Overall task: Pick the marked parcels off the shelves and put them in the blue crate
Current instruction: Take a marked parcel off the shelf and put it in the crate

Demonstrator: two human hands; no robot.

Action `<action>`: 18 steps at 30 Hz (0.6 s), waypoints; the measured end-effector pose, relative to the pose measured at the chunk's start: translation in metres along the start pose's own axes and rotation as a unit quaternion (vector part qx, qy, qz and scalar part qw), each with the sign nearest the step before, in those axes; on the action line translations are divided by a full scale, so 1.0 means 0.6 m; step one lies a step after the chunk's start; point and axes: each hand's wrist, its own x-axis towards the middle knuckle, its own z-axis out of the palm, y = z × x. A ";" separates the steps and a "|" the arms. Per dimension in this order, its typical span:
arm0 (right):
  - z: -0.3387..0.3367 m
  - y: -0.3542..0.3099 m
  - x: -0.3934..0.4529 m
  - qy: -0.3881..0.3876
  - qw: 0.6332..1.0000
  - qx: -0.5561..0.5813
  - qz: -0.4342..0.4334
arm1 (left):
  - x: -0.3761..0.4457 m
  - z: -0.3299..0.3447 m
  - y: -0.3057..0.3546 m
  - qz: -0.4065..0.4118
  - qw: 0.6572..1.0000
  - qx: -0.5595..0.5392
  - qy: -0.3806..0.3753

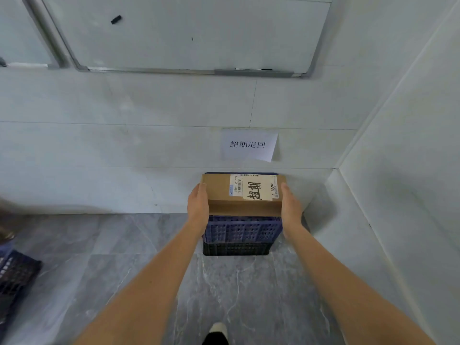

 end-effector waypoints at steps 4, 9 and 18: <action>0.035 -0.020 0.103 0.007 1.000 0.013 0.017 | 0.114 0.041 0.008 -0.039 0.999 0.019 0.002; 0.069 -0.018 0.222 -0.010 0.999 0.004 0.045 | 0.227 0.101 0.011 -0.082 0.996 0.041 0.013; 0.129 0.030 0.448 -0.042 0.988 -0.022 0.149 | 0.413 0.198 -0.020 -0.098 0.994 0.041 0.040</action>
